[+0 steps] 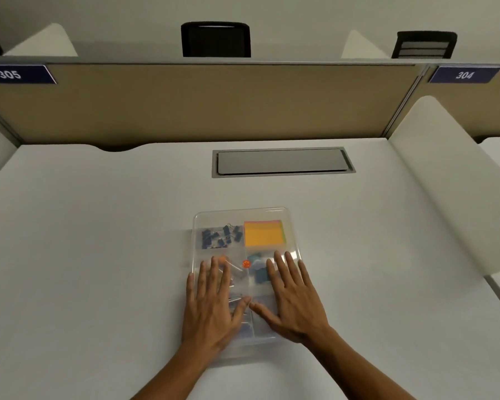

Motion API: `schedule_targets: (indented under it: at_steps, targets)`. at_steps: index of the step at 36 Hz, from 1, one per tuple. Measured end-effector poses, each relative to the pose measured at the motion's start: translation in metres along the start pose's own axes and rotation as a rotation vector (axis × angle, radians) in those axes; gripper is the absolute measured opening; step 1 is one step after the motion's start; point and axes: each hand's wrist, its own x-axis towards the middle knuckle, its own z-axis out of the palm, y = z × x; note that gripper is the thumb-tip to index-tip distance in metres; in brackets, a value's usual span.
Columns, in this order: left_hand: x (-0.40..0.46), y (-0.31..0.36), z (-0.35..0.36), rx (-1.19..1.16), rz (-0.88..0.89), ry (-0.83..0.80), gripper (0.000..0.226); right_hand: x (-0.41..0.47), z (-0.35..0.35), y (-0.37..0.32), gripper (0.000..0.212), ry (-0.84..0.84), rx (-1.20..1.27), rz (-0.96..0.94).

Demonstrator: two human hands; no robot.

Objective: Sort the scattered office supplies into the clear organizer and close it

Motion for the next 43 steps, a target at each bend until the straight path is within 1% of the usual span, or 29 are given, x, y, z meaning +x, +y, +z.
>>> schedule_targets:
  at_steps: [8, 13, 18, 24, 33, 36, 39, 43]
  targets:
    - [0.033, -0.009, 0.002, -0.006, 0.045, 0.003, 0.088, 0.024, 0.006, 0.006, 0.099, 0.028, 0.003, 0.029]
    - [0.066, -0.016, -0.002, 0.003, 0.054, 0.013, 0.088, 0.058, 0.003, 0.011, 0.099, -0.025, -0.015, 0.051]
    - [0.089, -0.019, -0.006, 0.034, 0.028, 0.007, 0.088, 0.086, -0.002, 0.016, 0.100, -0.052, -0.048, 0.026]
    - [0.099, -0.020, -0.007, 0.047, -0.010, 0.004, 0.091, 0.101, -0.004, 0.020, 0.102, -0.066, -0.076, 0.000]
    - [0.101, -0.022, -0.005, 0.030, -0.001, 0.007, 0.094, 0.101, -0.009, 0.017, 0.104, -0.095, -0.091, 0.010]
    - [0.102, -0.023, -0.008, 0.026, -0.010, -0.021, 0.094, 0.101, -0.013, 0.015, 0.106, -0.113, -0.095, 0.009]
    - [0.104, -0.021, -0.013, 0.044, -0.011, -0.072, 0.089, 0.102, -0.020, 0.013, 0.107, -0.140, -0.109, 0.011]
    - [0.107, -0.019, -0.028, -0.002, -0.008, -0.110, 0.087, 0.103, -0.032, 0.014, 0.103, -0.155, -0.105, -0.002]
